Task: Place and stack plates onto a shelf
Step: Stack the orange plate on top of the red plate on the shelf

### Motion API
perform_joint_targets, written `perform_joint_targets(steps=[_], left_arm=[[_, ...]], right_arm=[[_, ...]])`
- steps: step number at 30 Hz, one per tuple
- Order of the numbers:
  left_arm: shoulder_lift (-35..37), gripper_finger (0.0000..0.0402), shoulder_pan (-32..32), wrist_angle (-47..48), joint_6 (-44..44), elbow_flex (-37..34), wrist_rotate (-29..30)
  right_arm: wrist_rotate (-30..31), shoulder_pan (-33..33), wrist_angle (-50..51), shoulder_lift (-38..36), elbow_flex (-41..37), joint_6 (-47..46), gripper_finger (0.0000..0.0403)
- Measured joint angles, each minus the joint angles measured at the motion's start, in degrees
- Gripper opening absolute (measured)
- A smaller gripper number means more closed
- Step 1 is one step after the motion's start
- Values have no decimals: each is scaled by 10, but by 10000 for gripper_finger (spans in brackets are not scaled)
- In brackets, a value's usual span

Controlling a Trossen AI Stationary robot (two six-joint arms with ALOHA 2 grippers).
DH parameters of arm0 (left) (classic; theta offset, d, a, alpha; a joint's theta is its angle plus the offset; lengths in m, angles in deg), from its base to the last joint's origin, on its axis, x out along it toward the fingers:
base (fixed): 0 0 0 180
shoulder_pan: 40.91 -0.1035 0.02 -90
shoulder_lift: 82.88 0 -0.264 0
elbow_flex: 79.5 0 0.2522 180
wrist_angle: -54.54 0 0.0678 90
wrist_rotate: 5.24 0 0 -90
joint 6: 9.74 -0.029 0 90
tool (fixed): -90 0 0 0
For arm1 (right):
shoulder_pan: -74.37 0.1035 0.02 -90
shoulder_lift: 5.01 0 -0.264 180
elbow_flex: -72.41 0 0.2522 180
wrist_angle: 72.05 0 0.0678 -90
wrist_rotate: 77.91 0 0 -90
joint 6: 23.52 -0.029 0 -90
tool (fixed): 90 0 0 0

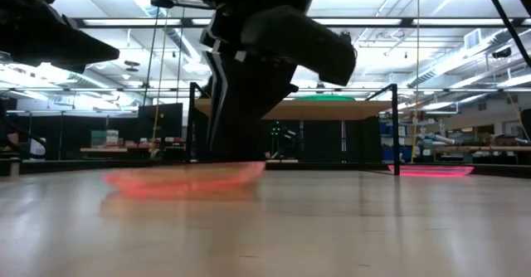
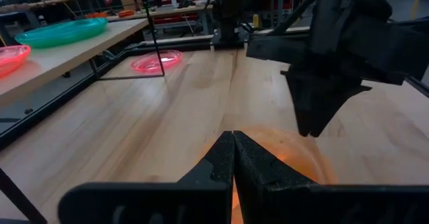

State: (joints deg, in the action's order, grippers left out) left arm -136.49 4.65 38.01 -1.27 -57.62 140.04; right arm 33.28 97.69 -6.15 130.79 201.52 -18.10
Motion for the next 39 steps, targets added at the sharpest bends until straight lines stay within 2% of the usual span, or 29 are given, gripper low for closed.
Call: perform_joint_targets(steps=[4,7,11,17,19,22,25,28,39], left_arm=[[0,9,0,1,1,0,0],[0,9,0,1,2,0,0],[0,9,0,1,2,0,-11],[0,9,0,0,3,0,-11],[0,9,0,0,4,0,-11],[0,9,0,1,8,0,-11],[0,9,0,1,11,0,-11],[0,9,0,1,9,0,-11],[0,9,0,4,7,0,-11]], right_arm=[[-4,-3,-17,-1,-21,2,113],[-25,-4,-43,-1,-50,23,125],[-9,-2,-83,-3,-82,35,128],[15,-12,-103,-1,-84,43,122],[17,-17,-112,0,-84,44,116],[-13,-27,-115,0,-84,41,94],[-30,-32,-115,0,-84,37,56],[-20,-31,-116,0,-84,52,14],[62,-18,-71,-12,-55,77,7]])
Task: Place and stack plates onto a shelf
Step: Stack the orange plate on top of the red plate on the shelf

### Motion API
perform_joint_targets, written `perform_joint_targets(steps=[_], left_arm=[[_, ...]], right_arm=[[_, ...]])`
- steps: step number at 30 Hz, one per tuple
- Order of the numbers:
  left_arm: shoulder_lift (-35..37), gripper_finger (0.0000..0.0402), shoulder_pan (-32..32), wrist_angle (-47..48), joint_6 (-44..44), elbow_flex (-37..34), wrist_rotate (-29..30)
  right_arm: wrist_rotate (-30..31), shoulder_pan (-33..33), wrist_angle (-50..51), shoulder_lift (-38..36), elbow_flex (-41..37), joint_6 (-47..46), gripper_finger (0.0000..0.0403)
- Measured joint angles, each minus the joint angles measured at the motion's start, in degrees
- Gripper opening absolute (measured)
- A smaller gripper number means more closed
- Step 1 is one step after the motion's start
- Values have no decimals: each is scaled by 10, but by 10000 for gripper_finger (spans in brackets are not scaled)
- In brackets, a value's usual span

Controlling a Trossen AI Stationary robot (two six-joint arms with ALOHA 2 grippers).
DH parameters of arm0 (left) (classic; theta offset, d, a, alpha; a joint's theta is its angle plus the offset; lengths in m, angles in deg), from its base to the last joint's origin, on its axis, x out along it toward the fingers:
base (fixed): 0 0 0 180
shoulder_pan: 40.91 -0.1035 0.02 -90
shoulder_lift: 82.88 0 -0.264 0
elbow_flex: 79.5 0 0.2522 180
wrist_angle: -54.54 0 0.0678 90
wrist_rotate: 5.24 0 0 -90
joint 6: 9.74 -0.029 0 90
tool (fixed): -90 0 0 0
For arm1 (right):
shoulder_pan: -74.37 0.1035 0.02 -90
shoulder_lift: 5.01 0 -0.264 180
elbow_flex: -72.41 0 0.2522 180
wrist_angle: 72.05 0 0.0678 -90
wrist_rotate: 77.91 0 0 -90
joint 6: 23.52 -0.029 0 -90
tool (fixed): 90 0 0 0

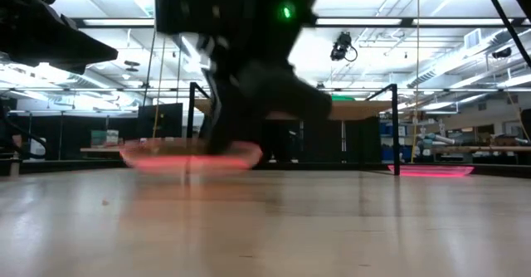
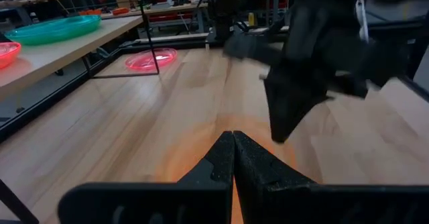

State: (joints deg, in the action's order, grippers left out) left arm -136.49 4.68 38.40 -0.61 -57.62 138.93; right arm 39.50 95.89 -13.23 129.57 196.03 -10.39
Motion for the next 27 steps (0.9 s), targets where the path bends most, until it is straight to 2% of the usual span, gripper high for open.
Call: perform_joint_targets(steps=[6,15,20,27], left_arm=[[0,9,0,15,5,0,0],[0,9,0,15,3,0,0],[0,9,-1,12,5,0,0],[0,9,-14,9,10,0,0]], right_arm=[[40,2,58,-42,24,-10,10],[134,-4,92,-168,26,-12,10],[149,-89,82,-208,26,72,10],[50,-241,44,-191,25,205,10]])
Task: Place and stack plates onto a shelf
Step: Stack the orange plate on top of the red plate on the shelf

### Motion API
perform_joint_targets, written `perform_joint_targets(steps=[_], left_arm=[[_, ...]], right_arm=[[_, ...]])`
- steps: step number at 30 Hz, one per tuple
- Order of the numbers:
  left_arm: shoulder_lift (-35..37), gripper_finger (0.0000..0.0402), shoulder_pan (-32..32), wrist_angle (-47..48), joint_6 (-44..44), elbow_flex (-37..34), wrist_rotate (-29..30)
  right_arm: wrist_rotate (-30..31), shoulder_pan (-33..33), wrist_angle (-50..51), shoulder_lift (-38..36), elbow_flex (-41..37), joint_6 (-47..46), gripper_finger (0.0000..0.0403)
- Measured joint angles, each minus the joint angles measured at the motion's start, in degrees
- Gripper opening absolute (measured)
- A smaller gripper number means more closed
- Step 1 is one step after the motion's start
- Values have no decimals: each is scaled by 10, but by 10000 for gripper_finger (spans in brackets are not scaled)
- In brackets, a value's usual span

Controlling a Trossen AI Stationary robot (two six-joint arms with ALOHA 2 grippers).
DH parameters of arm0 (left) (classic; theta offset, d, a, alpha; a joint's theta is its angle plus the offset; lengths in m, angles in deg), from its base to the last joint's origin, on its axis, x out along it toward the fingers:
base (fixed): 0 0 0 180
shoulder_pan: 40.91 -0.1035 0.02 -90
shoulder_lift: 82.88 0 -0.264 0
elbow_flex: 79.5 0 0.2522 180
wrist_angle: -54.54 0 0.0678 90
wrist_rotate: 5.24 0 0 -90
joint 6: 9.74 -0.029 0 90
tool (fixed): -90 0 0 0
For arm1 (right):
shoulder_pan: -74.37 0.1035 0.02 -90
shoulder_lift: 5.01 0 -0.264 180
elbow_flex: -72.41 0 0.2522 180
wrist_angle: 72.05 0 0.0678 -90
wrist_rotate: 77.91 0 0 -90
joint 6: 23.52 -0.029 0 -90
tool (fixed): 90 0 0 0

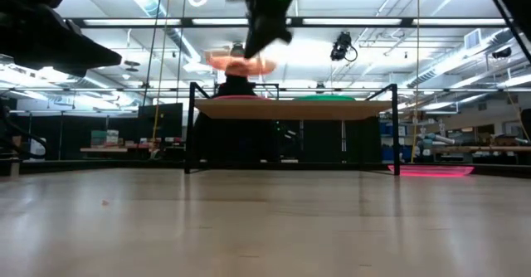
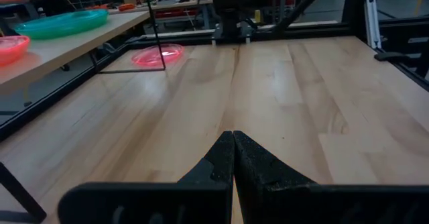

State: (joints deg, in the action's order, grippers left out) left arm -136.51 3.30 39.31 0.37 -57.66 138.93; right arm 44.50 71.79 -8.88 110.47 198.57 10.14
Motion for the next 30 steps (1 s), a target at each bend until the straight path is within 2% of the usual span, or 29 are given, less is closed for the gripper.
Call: perform_joint_targets(steps=[5,10,20,30], left_arm=[[0,9,-9,-4,1,0,-20],[0,9,-14,-10,-2,0,-28],[0,9,-19,-11,-3,0,-32],[0,9,-37,-11,-3,0,-48]], right_arm=[[-34,-72,-28,18,0,58,10],[-71,-110,-39,34,-1,75,10],[-118,-129,-59,35,-1,71,15],[-141,-133,-54,36,-12,49,71]])
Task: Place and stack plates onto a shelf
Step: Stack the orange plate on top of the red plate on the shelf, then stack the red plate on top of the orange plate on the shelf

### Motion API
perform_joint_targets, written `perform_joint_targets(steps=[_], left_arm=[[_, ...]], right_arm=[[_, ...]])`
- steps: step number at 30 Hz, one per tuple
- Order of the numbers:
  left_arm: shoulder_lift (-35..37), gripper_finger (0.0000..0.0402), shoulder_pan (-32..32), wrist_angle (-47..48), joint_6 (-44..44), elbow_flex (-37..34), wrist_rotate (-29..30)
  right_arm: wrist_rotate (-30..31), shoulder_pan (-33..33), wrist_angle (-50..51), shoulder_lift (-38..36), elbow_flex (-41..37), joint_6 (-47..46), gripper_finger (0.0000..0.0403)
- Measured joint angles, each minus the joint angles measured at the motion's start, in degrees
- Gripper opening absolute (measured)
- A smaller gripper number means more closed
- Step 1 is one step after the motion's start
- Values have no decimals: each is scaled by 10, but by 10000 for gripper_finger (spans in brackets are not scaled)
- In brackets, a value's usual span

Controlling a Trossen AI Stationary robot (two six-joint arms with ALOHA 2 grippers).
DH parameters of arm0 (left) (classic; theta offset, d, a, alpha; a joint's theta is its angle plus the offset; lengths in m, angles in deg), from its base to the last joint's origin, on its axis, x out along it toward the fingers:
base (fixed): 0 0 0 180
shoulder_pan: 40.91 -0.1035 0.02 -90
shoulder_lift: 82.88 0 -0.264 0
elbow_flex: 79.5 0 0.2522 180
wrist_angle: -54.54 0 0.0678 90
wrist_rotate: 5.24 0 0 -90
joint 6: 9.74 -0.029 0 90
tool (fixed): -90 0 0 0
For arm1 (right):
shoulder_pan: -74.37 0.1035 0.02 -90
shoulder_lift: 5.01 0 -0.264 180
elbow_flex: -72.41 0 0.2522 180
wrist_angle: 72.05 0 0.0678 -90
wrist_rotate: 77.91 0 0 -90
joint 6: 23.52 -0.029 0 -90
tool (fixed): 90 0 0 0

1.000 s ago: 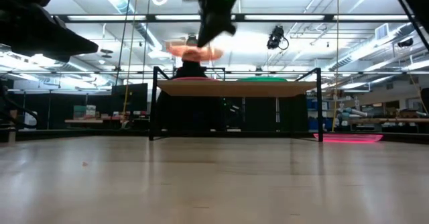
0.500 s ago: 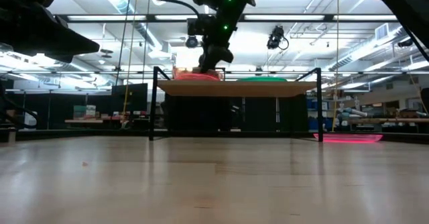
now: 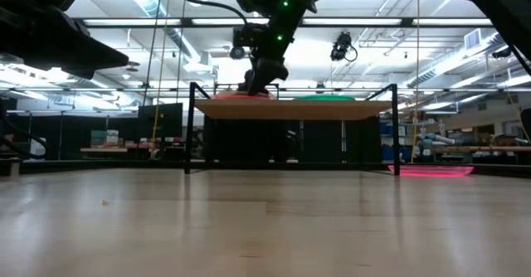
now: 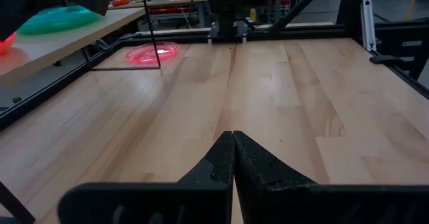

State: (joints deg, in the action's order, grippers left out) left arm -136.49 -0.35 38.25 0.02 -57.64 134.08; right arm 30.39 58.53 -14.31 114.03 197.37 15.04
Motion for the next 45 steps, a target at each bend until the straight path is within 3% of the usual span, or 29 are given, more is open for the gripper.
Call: perform_joint_targets(steps=[5,9,15,19,24,29,34,38,41,45], left_arm=[[0,9,-6,0,-1,0,-6],[0,9,-7,0,-6,0,-6],[0,9,-7,0,-6,0,-5],[0,9,-12,-1,-6,0,-6],[0,9,-43,-1,-14,0,-20],[0,9,-101,-20,-14,0,-107],[-24,9,-182,-28,-38,29,-198],[-80,9,-252,-3,-72,86,-287],[-134,9,-302,0,-101,132,-337],[-211,9,-360,1,-118,183,-395]], right_arm=[[12,8,-14,-8,0,1,99],[35,26,-12,-30,0,3,98],[-5,48,18,-96,-14,-70,30],[-47,62,-45,-174,-135,-127,10],[-42,101,-282,-308,-403,-209,6],[39,170,-525,-409,-651,-311,5],[160,275,-675,-458,-813,-379,4],[275,355,-688,-489,-870,-423,4],[326,395,-667,-516,-880,-445,4],[372,416,-548,-565,-881,-520,4]])
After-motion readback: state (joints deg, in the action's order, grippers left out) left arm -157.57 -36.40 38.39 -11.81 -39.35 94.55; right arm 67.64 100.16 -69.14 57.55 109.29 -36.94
